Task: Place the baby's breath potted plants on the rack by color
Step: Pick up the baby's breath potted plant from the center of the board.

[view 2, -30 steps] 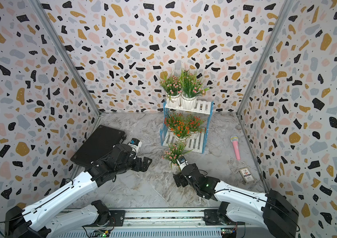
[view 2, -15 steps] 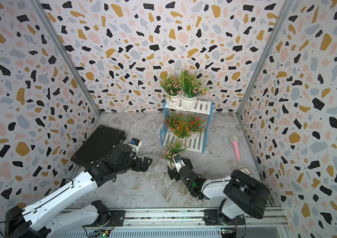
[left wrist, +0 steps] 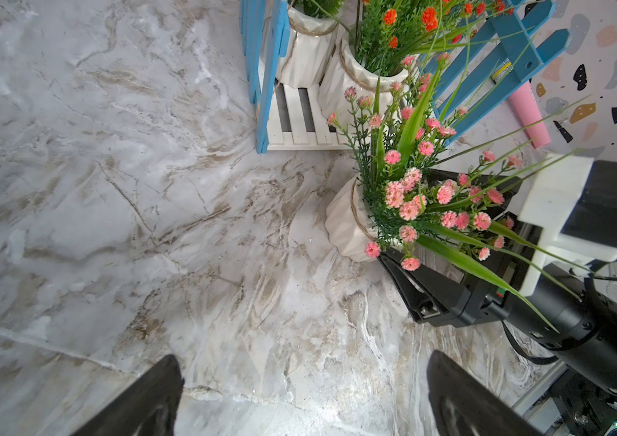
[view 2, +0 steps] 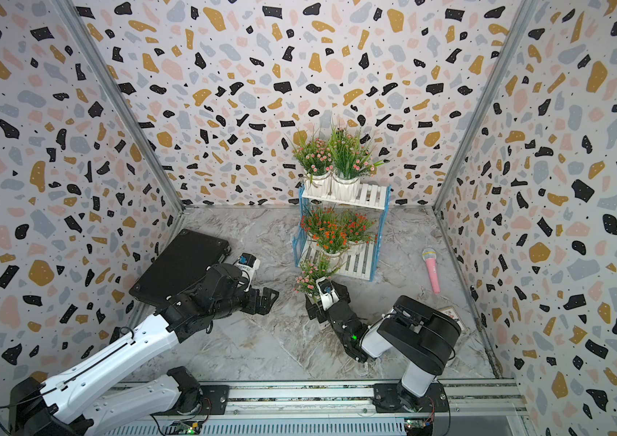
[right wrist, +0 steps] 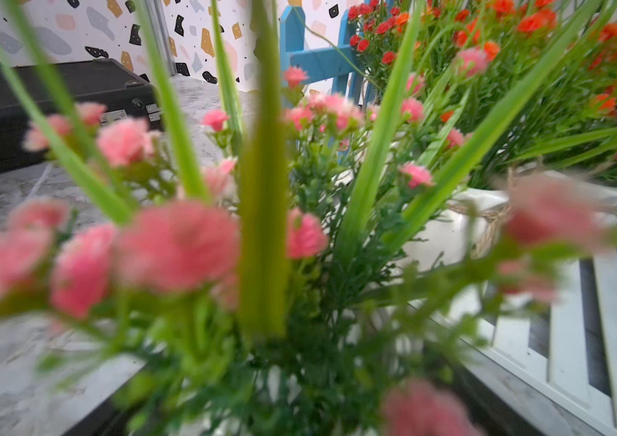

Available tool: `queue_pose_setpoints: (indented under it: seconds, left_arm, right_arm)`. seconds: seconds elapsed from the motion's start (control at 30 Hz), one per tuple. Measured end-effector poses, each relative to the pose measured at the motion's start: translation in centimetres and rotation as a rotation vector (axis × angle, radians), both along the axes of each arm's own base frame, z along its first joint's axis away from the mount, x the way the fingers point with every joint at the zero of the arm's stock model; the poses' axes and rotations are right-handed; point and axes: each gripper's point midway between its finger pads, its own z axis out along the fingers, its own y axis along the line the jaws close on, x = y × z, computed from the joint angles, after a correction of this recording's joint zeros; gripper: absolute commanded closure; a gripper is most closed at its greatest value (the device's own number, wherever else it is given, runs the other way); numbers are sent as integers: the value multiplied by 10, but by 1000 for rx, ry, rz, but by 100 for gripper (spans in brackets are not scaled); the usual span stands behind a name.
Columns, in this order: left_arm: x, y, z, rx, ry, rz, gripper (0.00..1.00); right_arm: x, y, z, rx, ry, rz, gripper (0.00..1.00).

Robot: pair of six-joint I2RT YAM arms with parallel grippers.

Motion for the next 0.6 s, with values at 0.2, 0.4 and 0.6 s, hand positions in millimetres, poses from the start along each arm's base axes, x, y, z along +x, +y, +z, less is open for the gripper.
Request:
queue_pose_setpoints:
  seconds: [0.2,0.4,0.6]
  left_arm:
    - [0,0,0,0,0,-1,1]
    - [0,0,0,3,-2,-3,1]
    - [0,0,0,4,-1,-3,1]
  right_arm:
    - [16,6,13,34,-23,-2,1]
    - [25,12,6,32,-5,7,1]
    - [26,13,-3,29,15,6,1]
